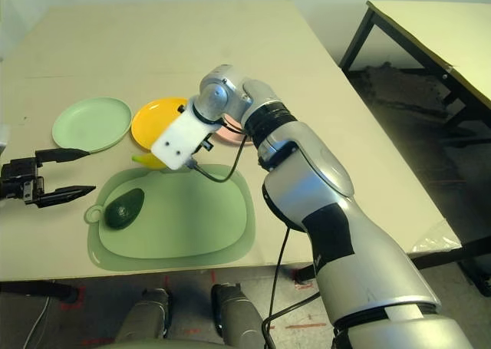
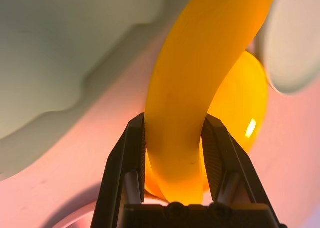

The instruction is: Place the fruits into color-matched plates.

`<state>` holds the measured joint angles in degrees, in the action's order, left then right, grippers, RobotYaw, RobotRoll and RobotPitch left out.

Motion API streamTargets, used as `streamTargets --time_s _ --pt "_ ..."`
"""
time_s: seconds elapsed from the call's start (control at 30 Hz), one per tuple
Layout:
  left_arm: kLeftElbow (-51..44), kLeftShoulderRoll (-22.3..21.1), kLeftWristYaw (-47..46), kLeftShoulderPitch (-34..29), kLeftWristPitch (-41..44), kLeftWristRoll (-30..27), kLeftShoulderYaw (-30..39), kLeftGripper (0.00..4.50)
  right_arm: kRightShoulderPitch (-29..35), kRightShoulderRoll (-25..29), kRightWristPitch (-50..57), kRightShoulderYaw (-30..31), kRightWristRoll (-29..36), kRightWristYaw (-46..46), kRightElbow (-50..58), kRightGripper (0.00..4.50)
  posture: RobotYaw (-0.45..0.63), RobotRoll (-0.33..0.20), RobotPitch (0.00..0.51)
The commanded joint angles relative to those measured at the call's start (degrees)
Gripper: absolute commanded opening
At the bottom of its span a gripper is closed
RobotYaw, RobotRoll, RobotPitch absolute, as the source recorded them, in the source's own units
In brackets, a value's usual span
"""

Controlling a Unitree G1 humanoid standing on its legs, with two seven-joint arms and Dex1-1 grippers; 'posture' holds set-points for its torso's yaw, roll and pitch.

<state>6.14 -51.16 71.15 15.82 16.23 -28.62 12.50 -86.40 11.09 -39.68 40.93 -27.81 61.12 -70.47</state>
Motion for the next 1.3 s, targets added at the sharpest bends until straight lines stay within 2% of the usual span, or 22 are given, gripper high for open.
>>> streamTargets --time_s 0.03,0.33,0.87,1.3 --pt "-2.09 0.40 -3.18 -0.12 2.34 1.18 -0.75 4.50 -0.87 -1.21 2.60 -0.69 -2.94 -6.24 -2.70 1.61 0.09 0.000 0.144" --pt "-4.15 0.44 -8.10 0.77 6.57 1.40 -0.71 4.50 -0.43 -4.44 10.47 -1.08 -6.57 -16.29 -6.48 1.61 0.11 0.000 0.159" --pt "-7.15 -0.21 -8.68 -1.92 8.19 -0.16 1.99 4.50 3.59 -7.10 15.69 1.84 -15.70 -22.34 -8.85 1.61 0.15 0.000 0.178" --pt "-7.33 -0.32 -8.74 -1.80 8.19 -0.10 1.70 4.50 2.75 -7.33 16.95 -0.56 -15.51 -22.86 -8.88 1.61 0.14 0.000 0.194"
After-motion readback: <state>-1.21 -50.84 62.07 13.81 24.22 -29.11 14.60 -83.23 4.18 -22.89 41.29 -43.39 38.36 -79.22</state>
